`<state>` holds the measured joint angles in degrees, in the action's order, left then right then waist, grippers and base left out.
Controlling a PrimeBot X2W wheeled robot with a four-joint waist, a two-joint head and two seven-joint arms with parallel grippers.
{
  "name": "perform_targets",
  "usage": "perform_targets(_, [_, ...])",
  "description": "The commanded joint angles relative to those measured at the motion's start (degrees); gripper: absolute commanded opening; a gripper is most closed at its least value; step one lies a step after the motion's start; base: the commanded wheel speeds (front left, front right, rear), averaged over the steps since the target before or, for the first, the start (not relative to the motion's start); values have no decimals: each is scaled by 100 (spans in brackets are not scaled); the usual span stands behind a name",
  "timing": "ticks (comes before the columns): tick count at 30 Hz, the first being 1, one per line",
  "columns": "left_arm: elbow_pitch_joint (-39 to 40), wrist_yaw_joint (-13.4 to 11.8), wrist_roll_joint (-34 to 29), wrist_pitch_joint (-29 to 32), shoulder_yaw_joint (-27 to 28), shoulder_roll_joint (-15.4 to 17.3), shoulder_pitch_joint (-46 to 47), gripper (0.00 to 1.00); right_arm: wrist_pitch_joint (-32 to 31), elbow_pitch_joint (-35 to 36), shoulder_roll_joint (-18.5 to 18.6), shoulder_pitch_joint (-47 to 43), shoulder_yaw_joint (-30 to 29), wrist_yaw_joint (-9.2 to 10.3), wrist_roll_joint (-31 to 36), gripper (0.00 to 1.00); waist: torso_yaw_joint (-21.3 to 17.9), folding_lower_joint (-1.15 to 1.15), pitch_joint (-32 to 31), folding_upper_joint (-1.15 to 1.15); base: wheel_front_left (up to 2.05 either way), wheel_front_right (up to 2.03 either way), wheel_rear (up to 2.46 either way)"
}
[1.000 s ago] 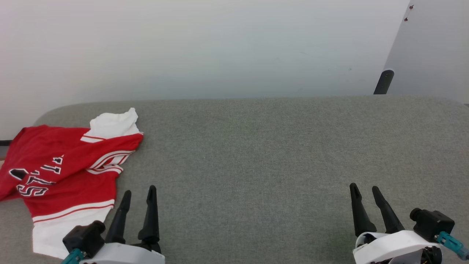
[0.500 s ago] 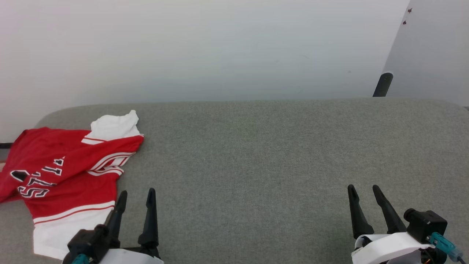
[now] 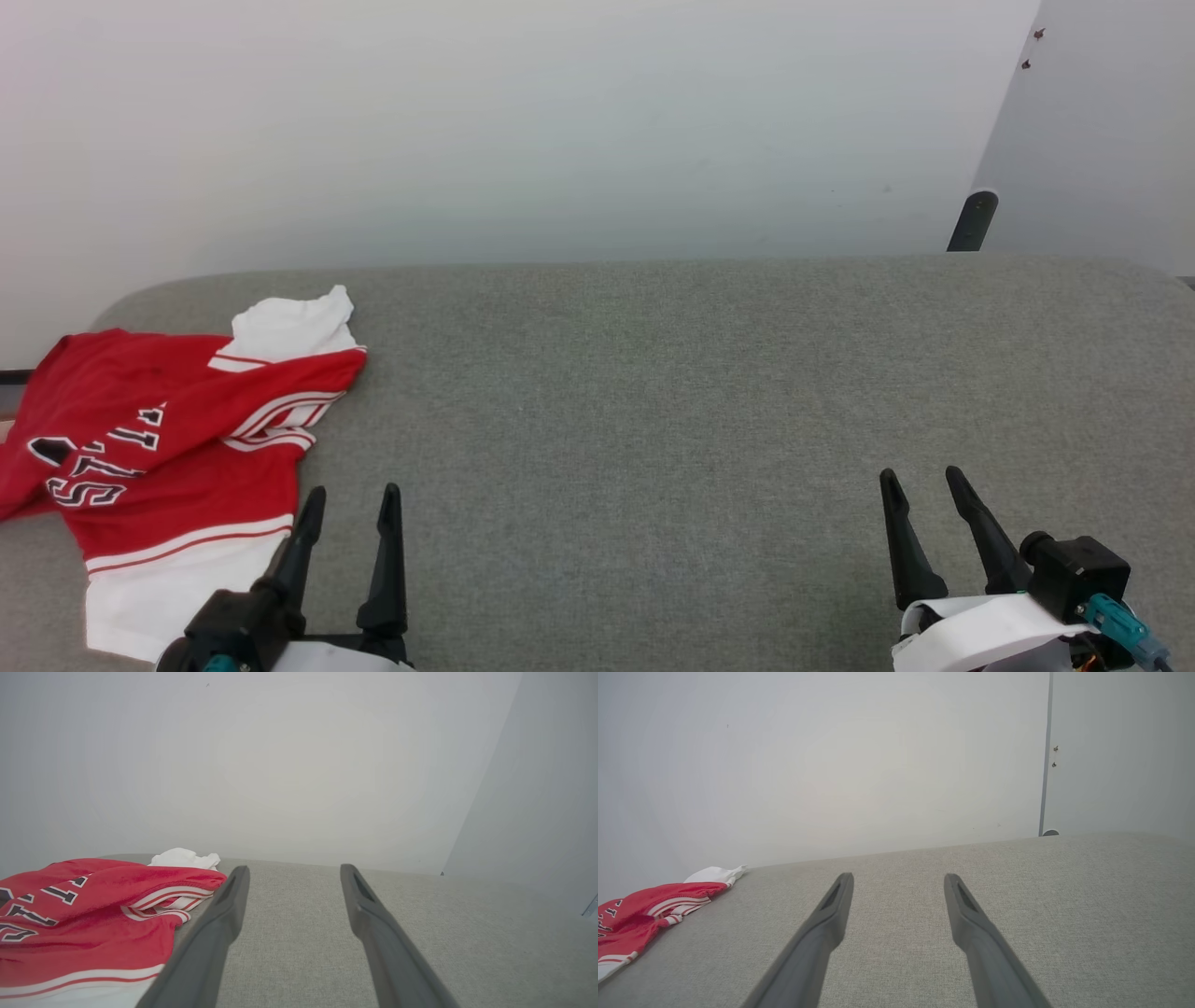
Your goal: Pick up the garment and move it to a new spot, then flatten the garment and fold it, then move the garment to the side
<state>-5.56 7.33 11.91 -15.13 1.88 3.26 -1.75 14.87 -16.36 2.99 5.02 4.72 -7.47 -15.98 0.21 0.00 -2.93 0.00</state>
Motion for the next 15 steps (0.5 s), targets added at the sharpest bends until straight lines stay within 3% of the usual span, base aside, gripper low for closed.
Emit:
perform_targets(1, [18,25,-47,2,-10,-7,-55,100,-3,33,-16,-64,11,-4,47,100,2,0,4,0,0,0,0])
perform_targets(15, [-111,22,-11,2,-26,47,36,100,-15,62,-17,-106,-14,-4,28,100,209,0,-27,0,0,0,0])
